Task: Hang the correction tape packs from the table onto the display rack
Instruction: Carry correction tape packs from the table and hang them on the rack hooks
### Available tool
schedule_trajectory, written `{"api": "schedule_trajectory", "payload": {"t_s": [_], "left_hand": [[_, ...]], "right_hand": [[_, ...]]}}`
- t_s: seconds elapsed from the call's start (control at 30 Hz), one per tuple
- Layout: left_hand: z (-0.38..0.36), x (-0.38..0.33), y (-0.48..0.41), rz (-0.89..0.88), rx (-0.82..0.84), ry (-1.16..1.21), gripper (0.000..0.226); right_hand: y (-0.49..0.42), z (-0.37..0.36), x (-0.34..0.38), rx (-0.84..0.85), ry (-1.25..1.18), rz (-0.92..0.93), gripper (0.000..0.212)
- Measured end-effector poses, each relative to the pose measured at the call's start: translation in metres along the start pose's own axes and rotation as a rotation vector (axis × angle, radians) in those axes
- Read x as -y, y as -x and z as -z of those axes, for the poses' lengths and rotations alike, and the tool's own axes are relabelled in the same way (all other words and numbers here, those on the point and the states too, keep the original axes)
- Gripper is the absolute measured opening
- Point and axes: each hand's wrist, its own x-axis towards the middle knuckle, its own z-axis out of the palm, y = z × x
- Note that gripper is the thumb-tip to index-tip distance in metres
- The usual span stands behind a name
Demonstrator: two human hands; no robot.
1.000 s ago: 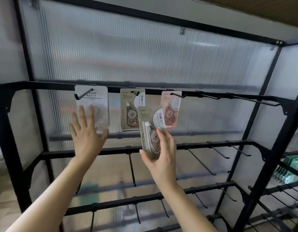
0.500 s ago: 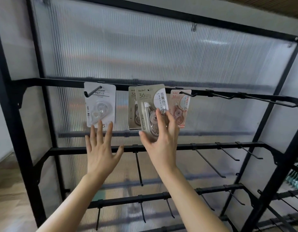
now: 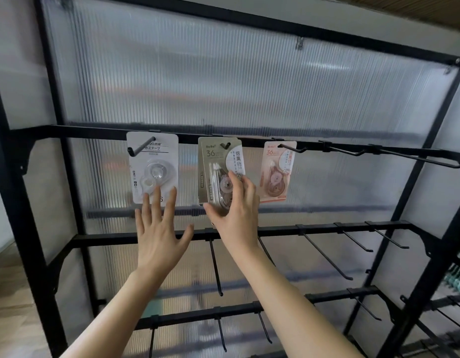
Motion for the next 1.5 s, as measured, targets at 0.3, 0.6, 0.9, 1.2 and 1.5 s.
{"api": "schedule_trajectory", "payload": {"t_s": [0.3,0.6,0.9,1.2,1.5], "left_hand": [[0.002,0.010,-0.005,-0.003,-0.004,0.003,0.083],[-0.005,0.008,0.004,0.015,0.007,0.023,0.086],[-0.026,-0.024,0.053,0.032,0.075,0.090,0.083],[-0.028,-0.072,0.155,0.149,0.083,0.158,0.067],[-0.023,-0.122,0.308,0.306,0.248,0.036,0.071]], "right_hand": [[-0.031,-0.026,-0.010,0.119,0.232,-0.046,0.082],[-0.017,-0.023,-0.019,0.227,0.313,-0.071,0.095],[0.064,0.017,-0.050,0.272,0.261,-0.074,0.077],[0.163,0.086,-0.085,0.386,0.235,-0.101,0.068],[0.282,0.168,-0.116,0.555,0.249,-0.159,0.067]]}}
